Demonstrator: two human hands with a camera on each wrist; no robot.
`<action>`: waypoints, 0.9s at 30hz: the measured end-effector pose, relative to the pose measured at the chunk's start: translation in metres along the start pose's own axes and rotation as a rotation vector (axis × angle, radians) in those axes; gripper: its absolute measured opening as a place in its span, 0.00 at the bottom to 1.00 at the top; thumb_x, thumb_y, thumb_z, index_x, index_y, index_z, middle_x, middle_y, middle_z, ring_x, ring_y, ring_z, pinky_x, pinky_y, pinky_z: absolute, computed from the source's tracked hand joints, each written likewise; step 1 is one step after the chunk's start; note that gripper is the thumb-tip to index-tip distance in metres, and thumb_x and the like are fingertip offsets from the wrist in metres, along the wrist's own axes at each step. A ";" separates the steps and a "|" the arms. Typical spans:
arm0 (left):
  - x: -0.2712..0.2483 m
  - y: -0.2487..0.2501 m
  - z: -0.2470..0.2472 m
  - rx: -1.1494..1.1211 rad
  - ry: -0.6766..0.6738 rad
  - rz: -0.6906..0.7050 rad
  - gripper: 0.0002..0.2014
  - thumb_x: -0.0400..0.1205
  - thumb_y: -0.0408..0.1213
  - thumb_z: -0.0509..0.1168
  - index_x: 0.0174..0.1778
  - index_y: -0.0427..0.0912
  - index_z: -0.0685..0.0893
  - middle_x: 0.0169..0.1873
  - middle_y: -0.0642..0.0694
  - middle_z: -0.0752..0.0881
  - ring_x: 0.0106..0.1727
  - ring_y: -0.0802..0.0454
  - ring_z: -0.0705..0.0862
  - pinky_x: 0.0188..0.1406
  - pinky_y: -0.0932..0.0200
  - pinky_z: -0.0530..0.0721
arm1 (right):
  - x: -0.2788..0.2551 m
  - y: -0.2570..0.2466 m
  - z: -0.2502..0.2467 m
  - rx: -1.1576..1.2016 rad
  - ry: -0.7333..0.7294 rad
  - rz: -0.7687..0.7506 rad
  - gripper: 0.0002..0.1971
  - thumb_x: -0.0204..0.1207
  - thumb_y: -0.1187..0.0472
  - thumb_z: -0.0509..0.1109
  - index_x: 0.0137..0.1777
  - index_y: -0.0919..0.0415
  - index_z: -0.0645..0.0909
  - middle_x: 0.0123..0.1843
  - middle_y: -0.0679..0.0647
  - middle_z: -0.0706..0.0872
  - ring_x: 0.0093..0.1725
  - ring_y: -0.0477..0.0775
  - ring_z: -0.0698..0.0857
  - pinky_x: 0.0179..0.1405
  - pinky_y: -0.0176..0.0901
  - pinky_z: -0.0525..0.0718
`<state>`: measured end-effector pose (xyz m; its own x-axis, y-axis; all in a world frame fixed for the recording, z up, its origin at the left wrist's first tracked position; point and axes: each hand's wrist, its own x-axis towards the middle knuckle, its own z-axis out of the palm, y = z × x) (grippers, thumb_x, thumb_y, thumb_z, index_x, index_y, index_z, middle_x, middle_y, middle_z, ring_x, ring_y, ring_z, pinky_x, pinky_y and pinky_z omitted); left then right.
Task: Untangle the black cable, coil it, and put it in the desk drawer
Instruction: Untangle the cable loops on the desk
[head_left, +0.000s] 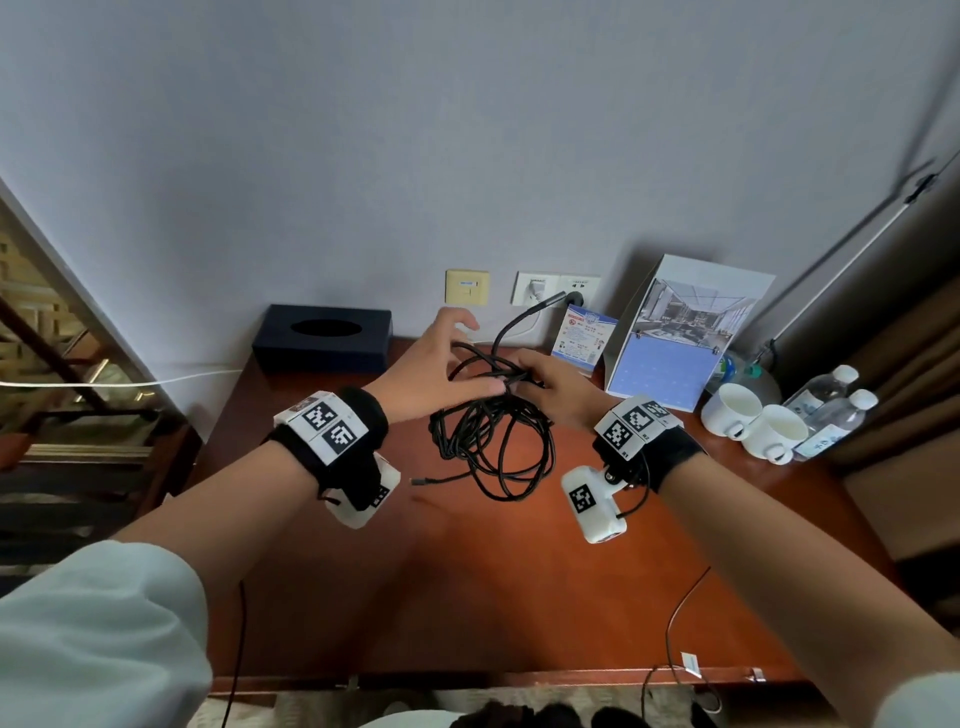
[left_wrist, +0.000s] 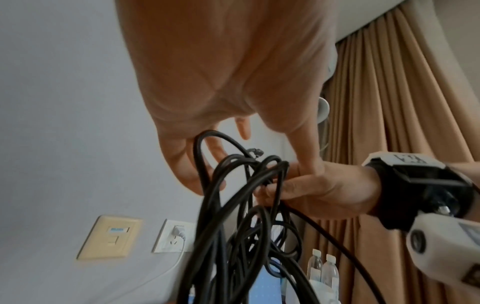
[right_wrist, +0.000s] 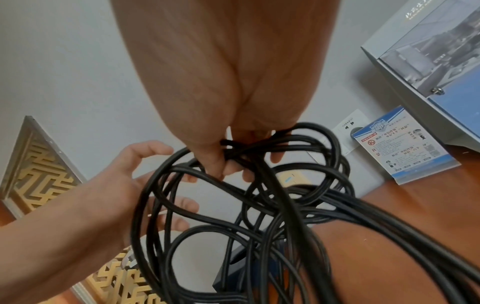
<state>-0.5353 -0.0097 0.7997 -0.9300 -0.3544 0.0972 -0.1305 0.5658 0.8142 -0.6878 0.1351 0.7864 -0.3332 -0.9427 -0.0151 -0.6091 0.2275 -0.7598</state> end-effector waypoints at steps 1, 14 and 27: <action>-0.001 0.000 0.002 0.074 -0.032 0.031 0.34 0.70 0.53 0.77 0.64 0.56 0.62 0.62 0.49 0.75 0.57 0.54 0.79 0.58 0.60 0.77 | -0.001 0.000 0.001 -0.002 0.016 0.015 0.06 0.81 0.72 0.63 0.56 0.69 0.76 0.45 0.55 0.81 0.44 0.49 0.79 0.40 0.25 0.75; -0.002 -0.012 0.013 0.139 0.090 0.210 0.11 0.72 0.23 0.70 0.48 0.38 0.86 0.43 0.50 0.83 0.43 0.54 0.81 0.47 0.57 0.80 | -0.011 -0.011 -0.010 0.525 -0.143 0.202 0.11 0.83 0.70 0.60 0.61 0.62 0.79 0.52 0.53 0.85 0.48 0.49 0.85 0.47 0.34 0.82; -0.002 -0.003 0.007 0.104 0.039 0.187 0.18 0.68 0.12 0.59 0.40 0.42 0.77 0.42 0.41 0.80 0.44 0.46 0.79 0.44 0.62 0.74 | -0.004 -0.010 -0.005 0.368 -0.447 0.071 0.08 0.76 0.69 0.68 0.53 0.59 0.77 0.43 0.42 0.86 0.43 0.41 0.85 0.49 0.40 0.82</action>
<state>-0.5350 -0.0057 0.7930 -0.9278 -0.2635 0.2642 0.0060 0.6973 0.7168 -0.6841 0.1380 0.7975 0.0207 -0.9578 -0.2868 -0.2796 0.2698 -0.9214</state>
